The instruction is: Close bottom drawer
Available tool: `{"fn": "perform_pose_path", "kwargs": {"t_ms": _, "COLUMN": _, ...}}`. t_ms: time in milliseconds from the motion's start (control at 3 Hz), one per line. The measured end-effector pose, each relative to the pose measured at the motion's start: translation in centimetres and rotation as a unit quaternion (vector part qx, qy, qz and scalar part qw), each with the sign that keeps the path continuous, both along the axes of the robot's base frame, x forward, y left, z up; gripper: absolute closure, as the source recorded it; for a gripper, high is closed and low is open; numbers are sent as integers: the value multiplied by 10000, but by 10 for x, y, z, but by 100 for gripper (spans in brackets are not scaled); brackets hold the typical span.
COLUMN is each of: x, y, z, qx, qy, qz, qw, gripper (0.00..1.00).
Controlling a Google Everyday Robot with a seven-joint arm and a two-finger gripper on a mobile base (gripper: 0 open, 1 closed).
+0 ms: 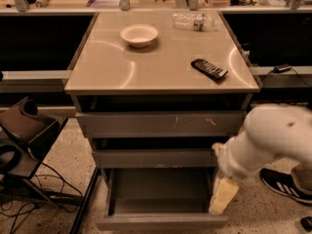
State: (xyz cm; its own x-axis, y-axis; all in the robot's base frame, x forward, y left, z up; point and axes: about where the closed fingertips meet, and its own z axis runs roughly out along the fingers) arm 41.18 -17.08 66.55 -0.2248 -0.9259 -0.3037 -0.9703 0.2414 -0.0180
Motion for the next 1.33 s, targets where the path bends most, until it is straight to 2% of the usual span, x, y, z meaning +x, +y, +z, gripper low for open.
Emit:
{"fn": "perform_pose_path", "kwargs": {"t_ms": 333, "x": -13, "y": -8, "z": -110, "qx": 175, "qy": 527, "qz": -399, "qw": 9977, "gripper": 0}}
{"fn": "perform_pose_path", "kwargs": {"t_ms": 667, "x": -31, "y": -28, "z": -183, "qx": 332, "qy": 873, "qz": -824, "qw": 9922, "gripper": 0}}
{"fn": "perform_pose_path", "kwargs": {"t_ms": 1000, "x": -36, "y": -25, "z": -196, "qx": 392, "qy": 987, "qz": -831, "qw": 9909, "gripper": 0}}
{"fn": "perform_pose_path", "kwargs": {"t_ms": 1333, "x": -37, "y": -21, "z": -201, "qx": 345, "qy": 917, "qz": -884, "qw": 9912, "gripper": 0}}
